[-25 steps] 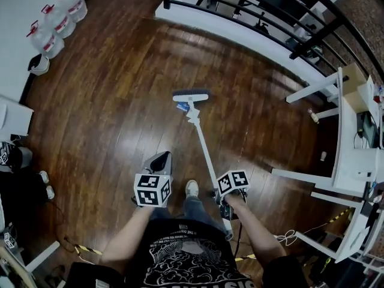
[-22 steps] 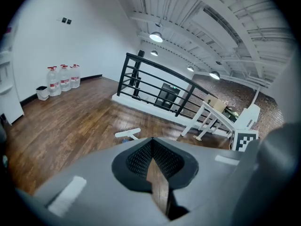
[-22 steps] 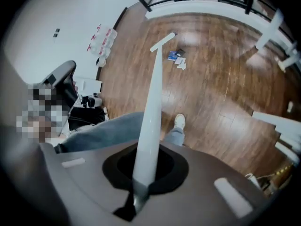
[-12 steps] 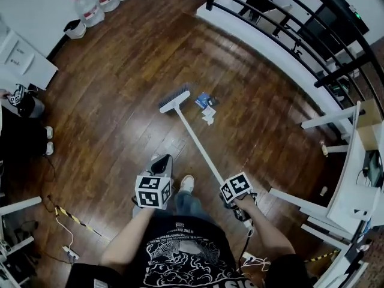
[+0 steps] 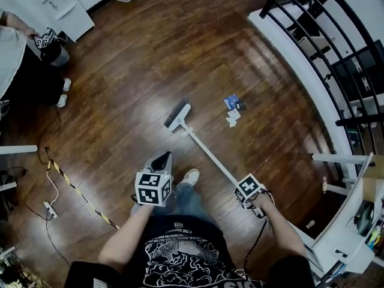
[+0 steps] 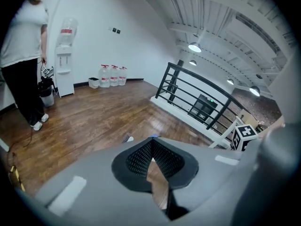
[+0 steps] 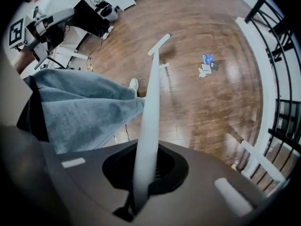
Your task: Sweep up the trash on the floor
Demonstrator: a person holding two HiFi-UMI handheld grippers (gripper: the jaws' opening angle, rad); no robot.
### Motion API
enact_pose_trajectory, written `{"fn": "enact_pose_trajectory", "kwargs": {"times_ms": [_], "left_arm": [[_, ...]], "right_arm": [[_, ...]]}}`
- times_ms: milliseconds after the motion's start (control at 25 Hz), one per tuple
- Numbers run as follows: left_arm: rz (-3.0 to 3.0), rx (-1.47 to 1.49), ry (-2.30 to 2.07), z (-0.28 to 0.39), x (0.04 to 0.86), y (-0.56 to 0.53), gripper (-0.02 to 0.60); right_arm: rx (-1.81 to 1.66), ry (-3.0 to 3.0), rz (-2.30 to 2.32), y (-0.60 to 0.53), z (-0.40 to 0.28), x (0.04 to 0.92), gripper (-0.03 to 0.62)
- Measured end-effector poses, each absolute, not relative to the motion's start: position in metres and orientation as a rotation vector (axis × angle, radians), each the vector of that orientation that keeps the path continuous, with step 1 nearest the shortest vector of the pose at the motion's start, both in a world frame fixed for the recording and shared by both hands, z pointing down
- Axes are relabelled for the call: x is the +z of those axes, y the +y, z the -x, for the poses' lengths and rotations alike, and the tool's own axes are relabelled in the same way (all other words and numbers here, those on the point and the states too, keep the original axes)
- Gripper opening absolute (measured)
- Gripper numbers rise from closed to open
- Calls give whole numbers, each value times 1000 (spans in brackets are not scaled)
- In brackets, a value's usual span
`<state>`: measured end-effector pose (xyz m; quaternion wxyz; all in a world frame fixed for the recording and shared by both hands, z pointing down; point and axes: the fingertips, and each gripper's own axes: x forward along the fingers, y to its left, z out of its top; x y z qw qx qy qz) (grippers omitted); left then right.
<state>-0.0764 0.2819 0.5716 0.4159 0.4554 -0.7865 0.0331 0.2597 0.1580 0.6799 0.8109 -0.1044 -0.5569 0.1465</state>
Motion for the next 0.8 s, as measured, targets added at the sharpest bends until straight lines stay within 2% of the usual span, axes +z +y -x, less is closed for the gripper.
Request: {"fn": "enact_pose_trajectory", "kwargs": {"times_ms": [600, 800], "left_arm": [[-1076, -34, -1989, 164, 578, 322, 5], [-1056, -39, -1989, 169, 586, 304, 5]], "right_arm": [[-3, -888, 243, 75, -200, 686, 0], [-107, -868, 266, 32, -189, 688, 0]]}}
